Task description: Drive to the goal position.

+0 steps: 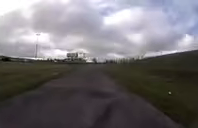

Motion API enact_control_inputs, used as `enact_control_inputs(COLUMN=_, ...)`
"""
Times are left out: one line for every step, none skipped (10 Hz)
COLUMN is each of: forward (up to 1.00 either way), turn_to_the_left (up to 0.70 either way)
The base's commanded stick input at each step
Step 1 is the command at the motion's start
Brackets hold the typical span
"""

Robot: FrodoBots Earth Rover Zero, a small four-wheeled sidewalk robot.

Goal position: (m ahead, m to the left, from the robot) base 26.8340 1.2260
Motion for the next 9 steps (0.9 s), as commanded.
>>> enact_control_inputs(forward=1.0, turn_to_the_left=-0.23)
enact_control_inputs(forward=1.0, turn_to_the_left=-0.03)
enact_control_inputs(forward=1.0, turn_to_the_left=-0.01)
enact_control_inputs(forward=1.0, turn_to_the_left=0.0)
enact_control_inputs(forward=1.0, turn_to_the_left=0.0)
enact_control_inputs(forward=1.0, turn_to_the_left=0.0)
enact_control_inputs(forward=1.0, turn_to_the_left=0.0)
enact_control_inputs(forward=1.0, turn_to_the_left=-0.05)
enact_control_inputs(forward=1.0, turn_to_the_left=-0.2)
